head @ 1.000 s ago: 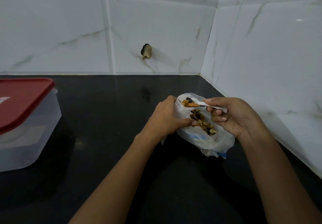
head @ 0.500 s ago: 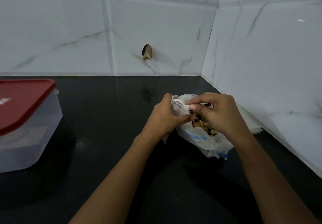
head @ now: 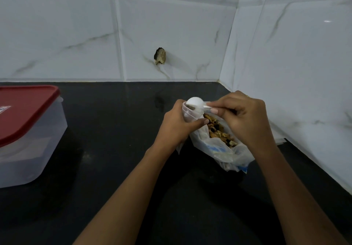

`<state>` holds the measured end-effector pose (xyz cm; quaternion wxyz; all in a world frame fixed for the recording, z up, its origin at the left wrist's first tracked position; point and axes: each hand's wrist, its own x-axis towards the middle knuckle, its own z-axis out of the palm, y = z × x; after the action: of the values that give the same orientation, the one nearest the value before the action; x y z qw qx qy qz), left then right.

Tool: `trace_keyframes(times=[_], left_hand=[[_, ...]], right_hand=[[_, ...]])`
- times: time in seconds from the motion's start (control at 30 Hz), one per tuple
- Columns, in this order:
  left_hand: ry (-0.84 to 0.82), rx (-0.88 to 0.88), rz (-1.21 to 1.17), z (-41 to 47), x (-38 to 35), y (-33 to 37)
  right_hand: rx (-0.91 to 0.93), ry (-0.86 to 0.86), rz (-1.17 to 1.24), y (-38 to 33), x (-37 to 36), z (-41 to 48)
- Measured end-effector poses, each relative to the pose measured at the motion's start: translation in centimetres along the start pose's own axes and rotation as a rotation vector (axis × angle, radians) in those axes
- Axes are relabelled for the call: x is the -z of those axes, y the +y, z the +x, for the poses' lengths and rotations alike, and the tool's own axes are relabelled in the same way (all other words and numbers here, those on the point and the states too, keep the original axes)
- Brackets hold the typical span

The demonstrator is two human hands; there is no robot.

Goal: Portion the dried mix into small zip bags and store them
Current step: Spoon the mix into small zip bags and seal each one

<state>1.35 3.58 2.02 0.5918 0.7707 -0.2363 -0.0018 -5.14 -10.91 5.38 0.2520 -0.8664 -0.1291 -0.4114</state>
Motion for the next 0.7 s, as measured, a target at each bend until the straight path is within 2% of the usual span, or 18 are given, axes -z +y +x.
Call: trace_keyframes(times=[0.1,0.2,0.5,0.6,0.7], left_hand=[[-0.016,0.008,-0.020,0.0,0.1,0.1],[-0.019,0.014,-0.024,0.1,0.0,0.1],[-0.030,0.022,0.007,0.0,-0.1,0.3],[-0.019,0.023,0.023,0.0,0.2,0.5],[0.008,0.020,0.026,-0.1,0.3,0.6]], right_hand=[[-0.288,0.104,0.171,-0.3,0.5,0.0],[-0.453,0.131,-0.015,0.2,0.7,0.0],[-0.533,-0.477,-0.616,0.5,-0.8,0.0],[-0.573,-0.534,-0.643,0.0,-0.8,0.2],[-0.498,-0.406,-0.588,-1.1,-0.6,0.6]])
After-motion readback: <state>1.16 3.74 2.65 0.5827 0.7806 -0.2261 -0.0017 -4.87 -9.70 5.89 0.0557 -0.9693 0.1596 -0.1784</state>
